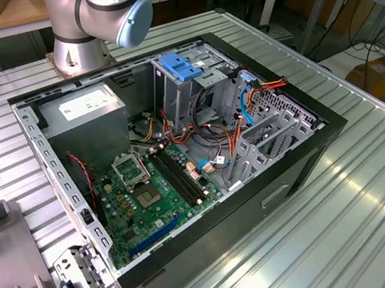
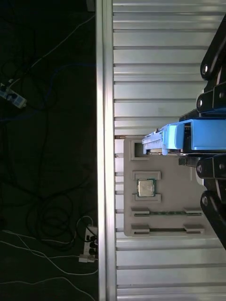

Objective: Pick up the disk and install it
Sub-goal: 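Pick up the disk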

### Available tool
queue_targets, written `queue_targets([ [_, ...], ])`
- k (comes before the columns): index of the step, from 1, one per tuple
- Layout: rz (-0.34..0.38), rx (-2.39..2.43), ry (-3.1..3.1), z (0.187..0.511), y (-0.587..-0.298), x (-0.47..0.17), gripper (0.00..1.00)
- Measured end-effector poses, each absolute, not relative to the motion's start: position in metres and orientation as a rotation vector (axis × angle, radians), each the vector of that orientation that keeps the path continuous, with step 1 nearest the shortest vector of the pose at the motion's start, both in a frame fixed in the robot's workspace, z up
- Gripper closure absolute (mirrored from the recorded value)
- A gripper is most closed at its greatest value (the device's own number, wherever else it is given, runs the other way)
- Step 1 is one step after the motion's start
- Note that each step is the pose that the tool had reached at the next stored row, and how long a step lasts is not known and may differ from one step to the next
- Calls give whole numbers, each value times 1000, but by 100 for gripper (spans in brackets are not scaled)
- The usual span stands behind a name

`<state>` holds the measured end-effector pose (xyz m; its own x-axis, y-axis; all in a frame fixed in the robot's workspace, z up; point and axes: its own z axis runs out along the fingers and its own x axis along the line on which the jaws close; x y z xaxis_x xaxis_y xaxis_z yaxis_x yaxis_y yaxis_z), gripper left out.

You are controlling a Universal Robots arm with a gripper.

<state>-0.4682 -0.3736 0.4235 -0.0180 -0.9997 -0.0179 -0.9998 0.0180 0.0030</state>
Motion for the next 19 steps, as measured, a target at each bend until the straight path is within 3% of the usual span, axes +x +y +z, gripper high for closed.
queue_targets([
  [19, 25, -2193, 2233, 455, -374, -468, 63],
])
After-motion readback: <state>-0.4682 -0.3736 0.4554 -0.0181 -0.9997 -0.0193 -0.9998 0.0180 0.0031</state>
